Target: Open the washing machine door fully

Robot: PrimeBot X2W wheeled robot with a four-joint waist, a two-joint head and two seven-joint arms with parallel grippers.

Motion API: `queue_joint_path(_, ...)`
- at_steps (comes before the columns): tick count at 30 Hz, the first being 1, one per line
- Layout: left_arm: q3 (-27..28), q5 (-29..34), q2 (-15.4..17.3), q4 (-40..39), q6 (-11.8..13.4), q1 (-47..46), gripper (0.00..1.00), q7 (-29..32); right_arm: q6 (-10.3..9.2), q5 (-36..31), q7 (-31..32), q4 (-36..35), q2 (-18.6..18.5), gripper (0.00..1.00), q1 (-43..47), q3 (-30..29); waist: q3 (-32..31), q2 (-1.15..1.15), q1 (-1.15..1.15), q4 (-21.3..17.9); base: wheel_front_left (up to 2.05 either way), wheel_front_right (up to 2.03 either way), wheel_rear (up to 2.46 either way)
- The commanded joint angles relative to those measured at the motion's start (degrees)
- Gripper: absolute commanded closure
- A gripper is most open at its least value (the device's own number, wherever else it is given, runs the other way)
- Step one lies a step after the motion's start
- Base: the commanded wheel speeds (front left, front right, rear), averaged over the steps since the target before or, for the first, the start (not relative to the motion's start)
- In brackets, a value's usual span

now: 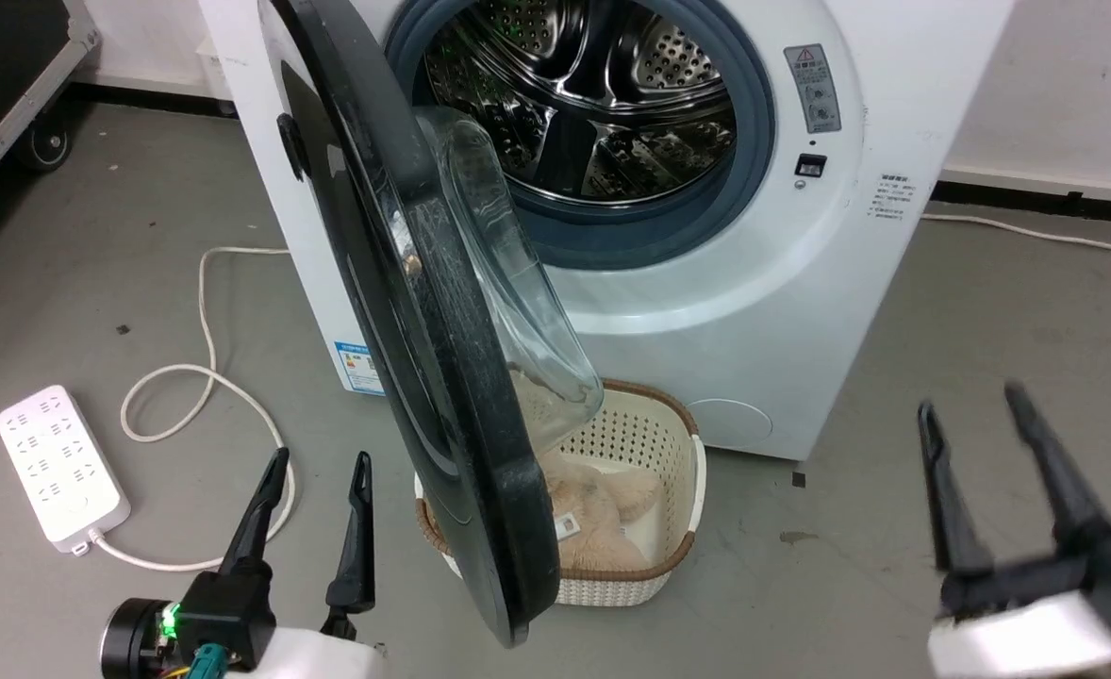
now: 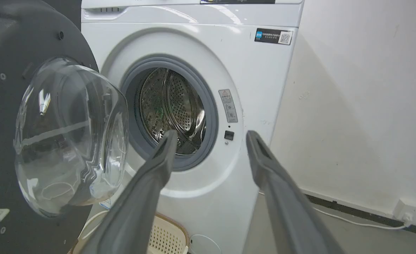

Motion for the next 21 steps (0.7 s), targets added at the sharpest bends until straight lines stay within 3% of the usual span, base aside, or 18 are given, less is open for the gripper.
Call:
queue_joint_path(1, 0.21, 0.07, 0.23, -0.5, -0.1, 0.95, 0.0, -0.3, -0.04, -1.08, -0.32, -0.43, 1.45, 0.0, 2.9, -0.7, 0.29, 0.0, 0.01, 0.03, 0.0, 0.0, 0.0)
queue_joint_path(7, -0.12, 0.07, 0.14, 0.28, -0.47, 1.34, 0.0, -0.3, -0.04, 0.01, -0.1, 3.7, 3.47, 0.0, 7.67, -0.92, 0.4, 0.0, 0.01, -0.17, 0.0, 0.0, 0.0)
queue_joint_path(15, -0.45, 0.01, 0.05, 1.92, -0.89, 1.22, 0.0, -0.3, -0.04, 3.59, -0.98, 5.86, 3.56, 0.0, 6.89, -0.6, 0.18, 0.0, 0.01, -0.61, 0.0, 0.0, 0.0)
queue_joint_path(16, -0.45, 0.02, 0.04, 1.98, -0.92, 1.16, 0.16, -0.3, -0.04, 3.75, -1.05, 5.84, 3.56, 0.0, 6.72, -0.65, 0.17, 0.0, 0.01, -0.63, 0.0, 0.0, 0.0)
queue_joint_path(17, -0.35, 0.02, 0.04, 1.88, -0.85, 1.05, 0.75, -0.3, -0.04, 3.87, -1.11, 5.84, 3.56, 0.0, 6.56, -0.7, 0.17, 0.0, 0.01, -0.65, 0.0, 0.0, 0.0)
queue_joint_path(18, -0.05, -0.02, 0.01, 1.35, -0.58, 0.85, 1.0, -0.3, -0.04, 3.97, -1.15, 5.83, 3.57, 0.0, 6.43, -0.76, 0.19, 0.0, 0.01, -0.65, 0.0, 0.0, 0.0)
queue_joint_path(21, 0.59, 0.13, -0.03, -0.43, -0.04, 0.61, 1.0, -0.3, -0.04, 4.18, -1.25, 5.83, 3.57, 0.0, 6.11, -0.89, 0.19, 0.0, 0.01, -0.71, 0.0, 0.0, 0.0)
